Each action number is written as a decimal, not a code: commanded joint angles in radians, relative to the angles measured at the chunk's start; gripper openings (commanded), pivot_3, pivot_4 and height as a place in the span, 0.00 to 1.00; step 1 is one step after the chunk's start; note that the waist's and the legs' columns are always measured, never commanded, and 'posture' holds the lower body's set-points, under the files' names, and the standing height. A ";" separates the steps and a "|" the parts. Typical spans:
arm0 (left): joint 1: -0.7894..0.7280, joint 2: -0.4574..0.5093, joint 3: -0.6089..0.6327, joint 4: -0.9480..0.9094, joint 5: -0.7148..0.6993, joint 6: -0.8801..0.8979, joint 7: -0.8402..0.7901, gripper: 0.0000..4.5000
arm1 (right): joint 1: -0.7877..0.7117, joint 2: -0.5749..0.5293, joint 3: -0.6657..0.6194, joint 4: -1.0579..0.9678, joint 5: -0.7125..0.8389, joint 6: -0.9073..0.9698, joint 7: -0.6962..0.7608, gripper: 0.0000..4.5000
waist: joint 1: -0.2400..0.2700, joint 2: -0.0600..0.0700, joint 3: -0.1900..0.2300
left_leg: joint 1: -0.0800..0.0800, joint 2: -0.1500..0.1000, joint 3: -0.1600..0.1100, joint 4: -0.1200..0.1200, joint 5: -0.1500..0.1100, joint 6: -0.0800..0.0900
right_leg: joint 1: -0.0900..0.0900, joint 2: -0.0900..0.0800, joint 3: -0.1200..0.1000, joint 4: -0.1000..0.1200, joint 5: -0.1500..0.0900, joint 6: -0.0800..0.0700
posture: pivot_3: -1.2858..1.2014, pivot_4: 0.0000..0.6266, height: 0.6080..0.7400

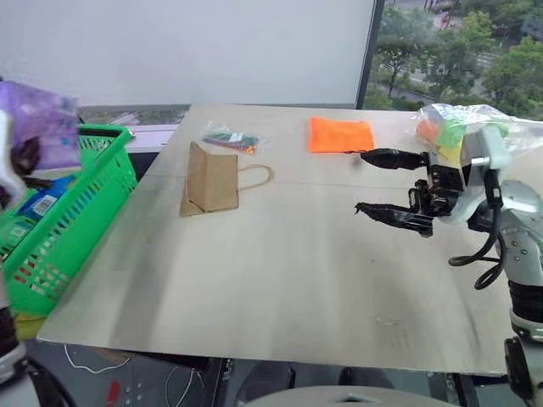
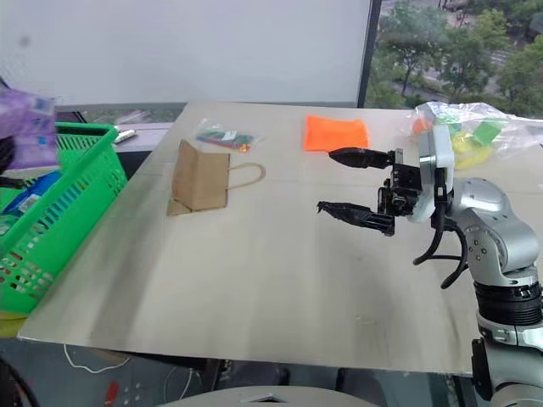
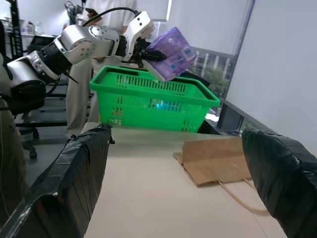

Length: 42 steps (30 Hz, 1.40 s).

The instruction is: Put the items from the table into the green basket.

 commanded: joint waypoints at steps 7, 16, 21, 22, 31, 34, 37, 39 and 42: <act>0.019 0.104 0.061 0.360 0.095 -0.220 0.039 0.26 | 0.007 -0.006 -0.010 -0.076 0.012 -0.005 -0.030 1.00 | -0.001 -0.002 -0.001 | 0.000 -0.001 0.000 -0.001 0.000 0.000 | 0.000 0.000 -0.001 0.000 0.000 0.000 | 0.61 0.00 1.00; 0.018 0.085 0.039 0.456 0.056 -0.299 -0.010 0.50 | 0.005 -0.023 -0.022 -0.033 0.007 -0.008 -0.003 1.00 | -0.003 -0.006 -0.004 | 0.000 0.000 0.000 -0.001 0.000 0.000 | 0.000 -0.001 -0.002 0.001 0.000 0.000 | 0.61 0.00 1.00; 0.005 0.062 0.032 0.418 0.075 -0.355 0.062 0.92 | 0.033 -0.037 -0.030 -0.051 0.010 -0.013 -0.001 1.00 | -0.003 -0.007 -0.004 | 0.000 0.000 0.001 -0.001 0.000 0.000 | -0.001 -0.001 -0.002 0.001 0.000 0.000 | 0.61 0.00 1.00; -0.015 0.049 0.033 0.390 0.061 -0.382 0.073 0.98 | 0.039 -0.040 -0.033 -0.055 0.011 -0.013 -0.003 1.00 | -0.002 -0.007 -0.004 | 0.000 0.000 0.001 -0.001 0.000 0.000 | -0.001 -0.001 -0.002 0.001 0.000 0.000 | 0.60 0.00 1.00; -0.199 -0.222 -0.082 -0.118 -0.377 -0.099 -0.048 0.98 | 0.077 -0.107 -0.034 -0.013 -0.113 -0.045 -0.054 1.00 | -0.001 -0.013 -0.010 | 0.000 0.000 0.001 0.000 0.000 0.000 | 0.000 -0.005 -0.003 0.003 0.000 0.000 | 0.59 0.00 1.00; -0.160 -0.290 -0.162 -0.261 -0.467 0.024 -0.058 0.98 | 0.099 -0.148 -0.029 0.034 -0.202 -0.072 -0.081 1.00 | -0.018 -0.013 -0.010 | 0.000 0.000 0.002 0.001 0.000 0.000 | -0.001 -0.005 -0.002 0.004 0.000 0.000 | 0.58 0.00 1.00; 0.004 -0.325 -0.290 -0.436 -0.526 0.047 -0.159 0.98 | 0.167 -0.227 -0.025 0.141 -0.369 -0.115 -0.156 1.00 | -0.041 -0.012 -0.010 | 0.001 0.001 0.005 0.000 0.000 0.000 | -0.001 -0.006 0.001 0.003 0.000 0.000 | 0.58 0.00 1.00; 0.037 -0.343 -0.302 -0.478 -0.580 0.100 -0.157 0.98 | 0.213 -0.267 -0.023 0.193 -0.438 -0.146 -0.175 1.00 | -0.050 -0.012 -0.010 | 0.001 0.002 0.008 -0.001 0.000 0.000 | -0.002 -0.006 0.003 0.002 0.000 0.000 | 0.57 0.00 1.00; 0.091 -0.335 -0.325 -0.520 -0.647 0.170 -0.191 0.98 | 0.263 -0.288 -0.057 0.222 -0.434 -0.141 -0.165 1.00 | -0.065 -0.009 -0.009 | 0.001 0.003 0.008 -0.001 0.000 0.000 | -0.003 -0.004 0.003 0.003 0.000 0.000 | 0.56 0.00 1.00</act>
